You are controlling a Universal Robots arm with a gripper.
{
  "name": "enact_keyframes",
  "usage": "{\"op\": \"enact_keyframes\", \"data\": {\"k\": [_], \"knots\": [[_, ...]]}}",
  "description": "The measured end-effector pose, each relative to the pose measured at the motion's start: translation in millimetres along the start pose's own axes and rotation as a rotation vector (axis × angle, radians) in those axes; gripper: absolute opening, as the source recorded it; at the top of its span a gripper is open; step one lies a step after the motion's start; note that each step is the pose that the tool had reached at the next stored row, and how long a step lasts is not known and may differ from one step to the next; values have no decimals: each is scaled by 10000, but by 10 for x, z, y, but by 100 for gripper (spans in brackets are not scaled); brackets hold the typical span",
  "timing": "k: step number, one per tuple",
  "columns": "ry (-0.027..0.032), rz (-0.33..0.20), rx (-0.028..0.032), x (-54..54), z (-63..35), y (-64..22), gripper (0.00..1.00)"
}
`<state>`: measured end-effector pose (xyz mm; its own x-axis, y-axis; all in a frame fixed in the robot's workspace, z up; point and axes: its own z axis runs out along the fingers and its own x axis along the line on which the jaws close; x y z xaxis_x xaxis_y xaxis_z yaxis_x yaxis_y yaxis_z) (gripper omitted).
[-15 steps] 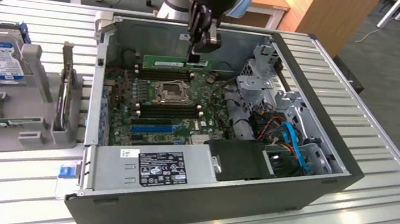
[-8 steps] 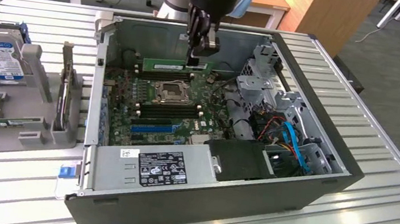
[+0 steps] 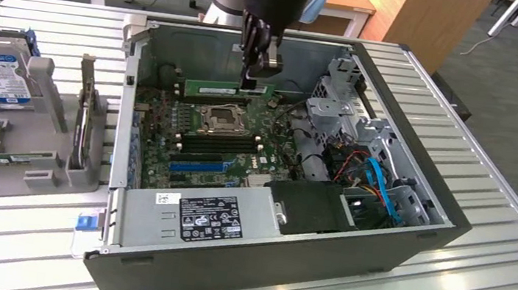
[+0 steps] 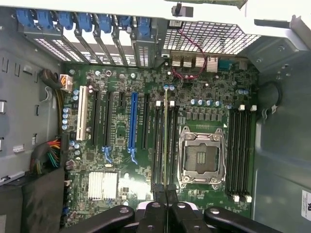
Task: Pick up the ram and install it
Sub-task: 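Pick up the ram and move it above insertion slot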
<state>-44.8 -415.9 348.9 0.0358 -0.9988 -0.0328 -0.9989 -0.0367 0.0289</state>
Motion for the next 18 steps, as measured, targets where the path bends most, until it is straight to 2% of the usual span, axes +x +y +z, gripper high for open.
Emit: {"op": "enact_keyframes", "data": {"k": [11, 18], "knots": [[-1, -1, 0, 2, 83, -3, 11], [-5, 0, 0, 3, 87, -3, 11]]}}
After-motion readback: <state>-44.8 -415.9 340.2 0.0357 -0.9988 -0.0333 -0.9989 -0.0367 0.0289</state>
